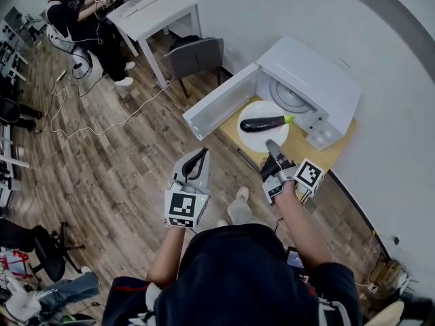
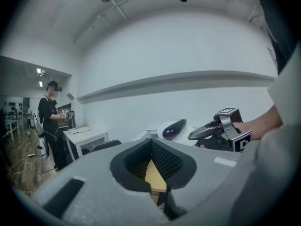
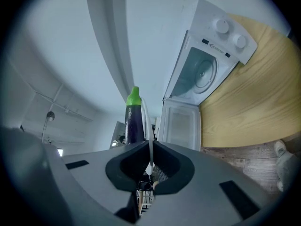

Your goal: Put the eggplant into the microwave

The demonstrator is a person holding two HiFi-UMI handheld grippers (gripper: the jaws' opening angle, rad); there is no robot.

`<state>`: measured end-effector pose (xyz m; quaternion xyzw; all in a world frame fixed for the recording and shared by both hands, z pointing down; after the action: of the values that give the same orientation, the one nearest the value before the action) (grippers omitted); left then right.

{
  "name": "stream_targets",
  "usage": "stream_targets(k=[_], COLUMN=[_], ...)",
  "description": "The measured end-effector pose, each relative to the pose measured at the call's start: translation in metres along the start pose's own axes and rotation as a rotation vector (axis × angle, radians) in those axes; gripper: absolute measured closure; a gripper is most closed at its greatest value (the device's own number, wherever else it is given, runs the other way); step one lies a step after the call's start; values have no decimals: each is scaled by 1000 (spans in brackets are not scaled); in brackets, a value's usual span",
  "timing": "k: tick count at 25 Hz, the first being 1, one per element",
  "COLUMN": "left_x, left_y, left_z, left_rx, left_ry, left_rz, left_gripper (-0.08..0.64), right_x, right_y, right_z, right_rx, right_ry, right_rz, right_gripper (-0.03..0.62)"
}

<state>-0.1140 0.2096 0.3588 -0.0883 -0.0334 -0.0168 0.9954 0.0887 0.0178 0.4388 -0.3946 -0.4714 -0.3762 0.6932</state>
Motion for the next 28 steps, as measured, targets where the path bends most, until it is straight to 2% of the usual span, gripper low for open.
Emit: stream_targets(k=[12,22,28], left_x=[-18,-21,-22], left_y=[-100,-137,-156], left_z=[-16,-7,-8], left_rx=[-5,-39,-47], left_ry=[-1,-3,-14], left_rz=[11,28,90], left_gripper=[546,546,546], right_x=[7,31,42], right_y=[-66,-85,-82], right_z=[-71,-87,-85], right_rx=[-26,-37,-10], right_ry=[0,-36,-55], right_rz=[-1,30,66], right_gripper=[568,568,567])
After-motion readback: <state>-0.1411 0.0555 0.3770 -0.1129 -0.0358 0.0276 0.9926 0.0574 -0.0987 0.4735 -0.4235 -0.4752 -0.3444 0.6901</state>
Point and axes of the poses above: the fingertips, and each gripper's own axes: y backward along the fingers, x to its right, z out of its underside, the point moved 8 cm from there along y, backward along the fingers, and after that the axes turned 3 degrees about z, right-handed, at the moved point
